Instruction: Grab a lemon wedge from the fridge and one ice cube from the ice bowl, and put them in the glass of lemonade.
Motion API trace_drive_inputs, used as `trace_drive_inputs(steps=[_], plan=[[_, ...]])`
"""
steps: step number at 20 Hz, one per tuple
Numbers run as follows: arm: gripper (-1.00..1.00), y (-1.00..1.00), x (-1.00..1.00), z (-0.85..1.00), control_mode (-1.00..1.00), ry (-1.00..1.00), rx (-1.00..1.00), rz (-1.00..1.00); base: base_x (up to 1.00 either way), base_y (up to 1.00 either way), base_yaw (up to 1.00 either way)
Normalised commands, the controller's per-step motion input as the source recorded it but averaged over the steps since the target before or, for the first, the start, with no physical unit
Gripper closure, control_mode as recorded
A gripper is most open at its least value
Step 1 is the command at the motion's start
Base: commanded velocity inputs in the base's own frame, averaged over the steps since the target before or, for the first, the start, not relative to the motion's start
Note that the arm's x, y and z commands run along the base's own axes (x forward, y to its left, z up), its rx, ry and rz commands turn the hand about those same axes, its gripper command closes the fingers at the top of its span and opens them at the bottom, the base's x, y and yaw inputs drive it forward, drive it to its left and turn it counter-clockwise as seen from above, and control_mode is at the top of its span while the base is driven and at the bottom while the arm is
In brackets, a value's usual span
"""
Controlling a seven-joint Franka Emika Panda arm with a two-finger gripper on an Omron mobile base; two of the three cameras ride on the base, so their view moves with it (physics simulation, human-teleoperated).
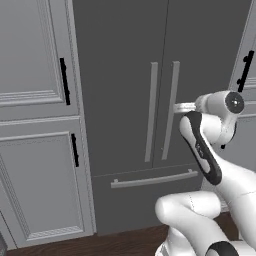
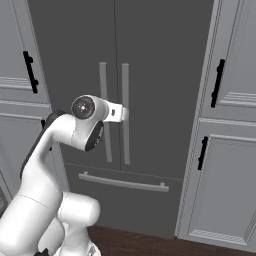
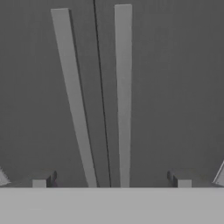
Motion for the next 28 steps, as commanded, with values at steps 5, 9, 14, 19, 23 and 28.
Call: trace_drive_inputs(steps=[5,9,14,19,23,28], plan=[[-1.0,-0.22,0.64,0.07,-1.0,-0.05,0.01,0.0,0.0,0.0,0.0],[-1.0,-0.11,0.66,0.01,-1.0,0.0,0.0,0.0,0.0,0.0,0.0],[-1.0,-0.01,0.77,0.0,-1.0,0.0,0.0,0.0,0.0,0.0,0.0],[-1.0,-0.17,0.77,0.0,-1.0,0.0,0.0,0.0,0.0,0.0,0.0],[-1.0,-0.16,0.78,-0.02,-1.0,0.0,0.0,0.0,0.0,0.0,0.0],[-1.0,-0.12,0.85,-0.15,-1.0,0.0,0.0,0.0,0.0,0.0,0.0]])
